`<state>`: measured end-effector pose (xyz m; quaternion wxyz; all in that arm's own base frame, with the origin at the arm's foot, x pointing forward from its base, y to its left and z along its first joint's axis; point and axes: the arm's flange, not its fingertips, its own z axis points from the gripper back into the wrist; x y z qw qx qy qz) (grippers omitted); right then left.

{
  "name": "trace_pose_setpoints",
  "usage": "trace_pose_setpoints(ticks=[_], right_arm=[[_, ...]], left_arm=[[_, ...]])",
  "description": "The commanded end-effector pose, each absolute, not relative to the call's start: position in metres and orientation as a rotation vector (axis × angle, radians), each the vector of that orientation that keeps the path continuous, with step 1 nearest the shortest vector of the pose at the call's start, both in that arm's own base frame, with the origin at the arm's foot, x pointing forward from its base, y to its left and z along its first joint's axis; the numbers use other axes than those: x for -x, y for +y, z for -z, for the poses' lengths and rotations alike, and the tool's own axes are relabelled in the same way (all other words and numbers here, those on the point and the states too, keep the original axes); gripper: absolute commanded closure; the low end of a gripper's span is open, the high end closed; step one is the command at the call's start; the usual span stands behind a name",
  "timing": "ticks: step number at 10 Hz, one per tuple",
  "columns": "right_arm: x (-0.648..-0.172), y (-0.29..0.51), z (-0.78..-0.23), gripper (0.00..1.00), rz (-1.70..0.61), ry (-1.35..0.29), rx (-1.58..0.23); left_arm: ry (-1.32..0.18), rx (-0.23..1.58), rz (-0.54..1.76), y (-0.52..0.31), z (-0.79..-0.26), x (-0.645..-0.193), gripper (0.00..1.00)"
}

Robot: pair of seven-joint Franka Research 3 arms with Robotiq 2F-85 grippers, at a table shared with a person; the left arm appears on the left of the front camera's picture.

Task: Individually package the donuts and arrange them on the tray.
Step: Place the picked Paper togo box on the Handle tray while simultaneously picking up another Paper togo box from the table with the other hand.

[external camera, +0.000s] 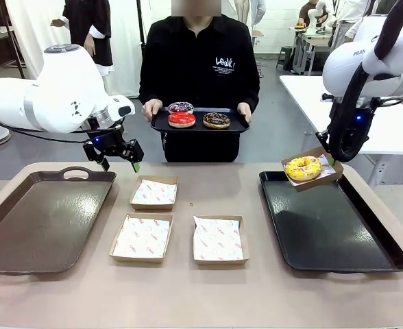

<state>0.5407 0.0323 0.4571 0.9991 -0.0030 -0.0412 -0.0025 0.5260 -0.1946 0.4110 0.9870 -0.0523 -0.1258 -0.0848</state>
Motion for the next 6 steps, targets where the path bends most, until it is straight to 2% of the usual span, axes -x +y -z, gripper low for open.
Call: trace_pose_setpoints(ticks=[1, 6], right_arm=[[-0.5403, 0.0318, -0.4595, 0.99, 0.021, -0.076, 0.009], [-0.5403, 0.0318, -0.4595, 0.99, 0.021, -0.076, 0.009]], left_arm=[[-0.25, 0.085, 0.185, -0.1923, -0.4134, -0.5249, 0.0], [-0.25, 0.085, 0.185, -0.1923, -0.4134, -0.5249, 0.0]])
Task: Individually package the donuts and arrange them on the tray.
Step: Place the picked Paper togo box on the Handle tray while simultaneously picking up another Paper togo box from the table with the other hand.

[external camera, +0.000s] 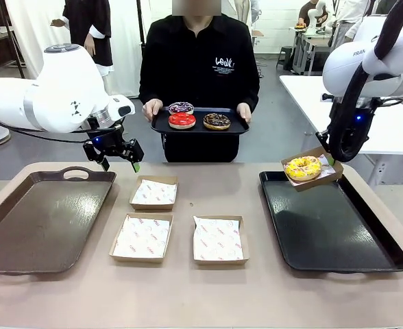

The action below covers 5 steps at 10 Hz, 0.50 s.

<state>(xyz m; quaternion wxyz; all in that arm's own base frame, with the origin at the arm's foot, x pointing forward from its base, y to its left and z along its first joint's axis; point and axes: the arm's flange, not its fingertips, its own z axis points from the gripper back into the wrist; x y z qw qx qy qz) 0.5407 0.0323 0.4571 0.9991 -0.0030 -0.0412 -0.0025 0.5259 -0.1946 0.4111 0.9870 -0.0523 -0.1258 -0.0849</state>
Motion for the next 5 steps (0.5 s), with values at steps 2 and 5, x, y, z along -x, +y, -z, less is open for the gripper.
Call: trace_pose_setpoints(ticks=[2, 5], right_arm=[[-0.539, 0.031, -0.45, 0.99, -0.026, -0.082, 0.002], [-0.555, 0.012, -0.421, 0.99, -0.011, -0.056, -0.024]], left_arm=[[-0.194, 0.08, 0.154, -0.195, -0.41, -0.53, 0.0], [-0.157, 0.034, 0.128, -0.203, -0.408, -0.547, 0.0]])
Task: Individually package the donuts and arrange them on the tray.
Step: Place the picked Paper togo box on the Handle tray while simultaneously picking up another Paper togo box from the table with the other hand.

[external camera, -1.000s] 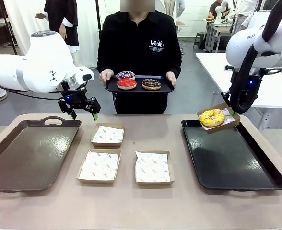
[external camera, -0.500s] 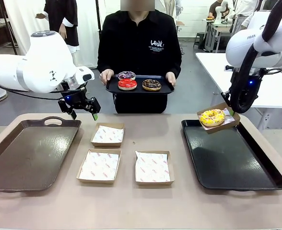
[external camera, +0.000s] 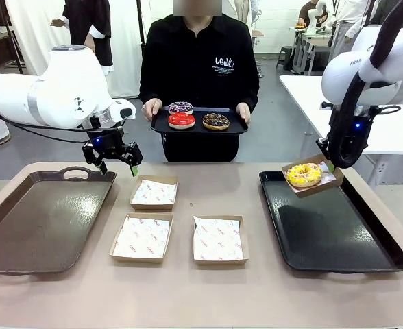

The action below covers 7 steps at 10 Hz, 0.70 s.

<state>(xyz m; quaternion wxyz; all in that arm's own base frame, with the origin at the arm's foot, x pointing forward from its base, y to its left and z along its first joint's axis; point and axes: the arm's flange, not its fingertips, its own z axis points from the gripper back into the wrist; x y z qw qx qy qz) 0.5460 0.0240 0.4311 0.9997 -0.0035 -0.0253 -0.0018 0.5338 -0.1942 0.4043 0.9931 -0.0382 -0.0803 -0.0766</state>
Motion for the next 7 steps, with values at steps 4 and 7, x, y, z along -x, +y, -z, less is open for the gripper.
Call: trace_pose_setpoints(ticks=[4, 7], right_arm=[[-0.57, -0.004, -0.387, 0.99, -0.015, -0.019, -0.055], [-0.573, -0.004, -0.381, 0.99, -0.02, -0.01, -0.061]], left_arm=[[-0.092, -0.025, 0.131, -0.225, -0.406, -0.56, 0.0], [-0.036, -0.03, 0.111, -0.236, -0.394, -0.571, 0.0]])
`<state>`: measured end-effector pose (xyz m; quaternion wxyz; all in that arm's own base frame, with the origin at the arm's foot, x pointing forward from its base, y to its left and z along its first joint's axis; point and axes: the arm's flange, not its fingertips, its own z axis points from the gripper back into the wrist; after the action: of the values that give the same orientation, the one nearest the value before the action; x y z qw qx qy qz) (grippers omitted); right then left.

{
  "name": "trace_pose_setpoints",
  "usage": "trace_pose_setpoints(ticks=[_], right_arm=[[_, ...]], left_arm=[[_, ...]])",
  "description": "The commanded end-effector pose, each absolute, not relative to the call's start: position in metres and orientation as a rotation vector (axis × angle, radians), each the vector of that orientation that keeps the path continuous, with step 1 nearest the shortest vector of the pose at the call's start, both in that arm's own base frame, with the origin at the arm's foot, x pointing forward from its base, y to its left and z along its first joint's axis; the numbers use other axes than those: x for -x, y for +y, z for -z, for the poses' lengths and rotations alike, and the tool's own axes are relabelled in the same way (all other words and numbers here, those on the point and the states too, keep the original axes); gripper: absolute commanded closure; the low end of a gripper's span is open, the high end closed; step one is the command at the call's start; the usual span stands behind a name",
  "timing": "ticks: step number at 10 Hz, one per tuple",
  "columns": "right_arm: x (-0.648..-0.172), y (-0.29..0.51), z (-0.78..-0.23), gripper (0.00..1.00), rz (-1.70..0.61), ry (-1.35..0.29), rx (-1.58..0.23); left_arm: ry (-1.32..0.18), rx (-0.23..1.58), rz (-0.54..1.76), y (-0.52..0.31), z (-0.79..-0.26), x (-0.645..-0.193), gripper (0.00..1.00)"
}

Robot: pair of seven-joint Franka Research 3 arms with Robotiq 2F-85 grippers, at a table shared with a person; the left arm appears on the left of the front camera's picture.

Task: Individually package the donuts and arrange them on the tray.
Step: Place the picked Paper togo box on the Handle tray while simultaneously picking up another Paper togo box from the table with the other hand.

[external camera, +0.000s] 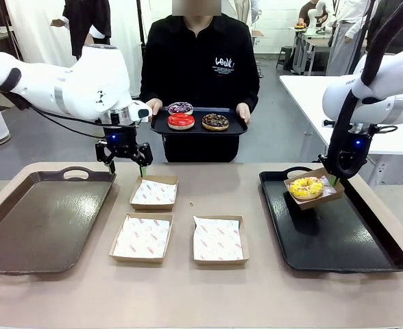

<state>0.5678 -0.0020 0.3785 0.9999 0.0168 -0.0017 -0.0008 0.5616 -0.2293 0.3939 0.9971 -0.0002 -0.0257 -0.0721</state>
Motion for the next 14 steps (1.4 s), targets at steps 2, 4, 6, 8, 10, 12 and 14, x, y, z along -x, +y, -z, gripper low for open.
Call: trace_pose_setpoints(ticks=[2, 4, 6, 8, 10, 12, 14], right_arm=[[-0.575, -0.004, -0.377, 0.99, -0.018, -0.007, -0.066], [-0.576, -0.005, -0.375, 0.99, -0.002, -0.009, -0.055], [-0.579, -0.006, -0.374, 0.99, 0.017, -0.019, -0.037], [-0.583, -0.006, -0.37, 0.99, 0.03, -0.02, -0.031], [-0.583, -0.006, -0.368, 0.99, 0.039, -0.019, -0.029], [-0.584, -0.006, -0.367, 0.99, 0.045, -0.024, -0.028], [-0.583, -0.005, -0.367, 0.99, 0.039, -0.021, -0.03]], left_arm=[[-0.007, -0.022, 0.059, -0.242, -0.382, -0.573, 0.0], [-0.012, -0.019, 0.059, -0.243, -0.367, -0.572, 0.0], [-0.008, -0.04, 0.064, -0.246, -0.357, -0.573, 0.0], [-0.01, -0.051, 0.066, -0.248, -0.349, -0.576, 0.0], [-0.019, -0.055, 0.051, -0.247, -0.338, -0.58, 0.0], [-0.049, -0.037, 0.036, -0.244, -0.332, -0.582, 0.0], [-0.079, -0.024, 0.025, -0.24, -0.327, -0.585, 0.0]])
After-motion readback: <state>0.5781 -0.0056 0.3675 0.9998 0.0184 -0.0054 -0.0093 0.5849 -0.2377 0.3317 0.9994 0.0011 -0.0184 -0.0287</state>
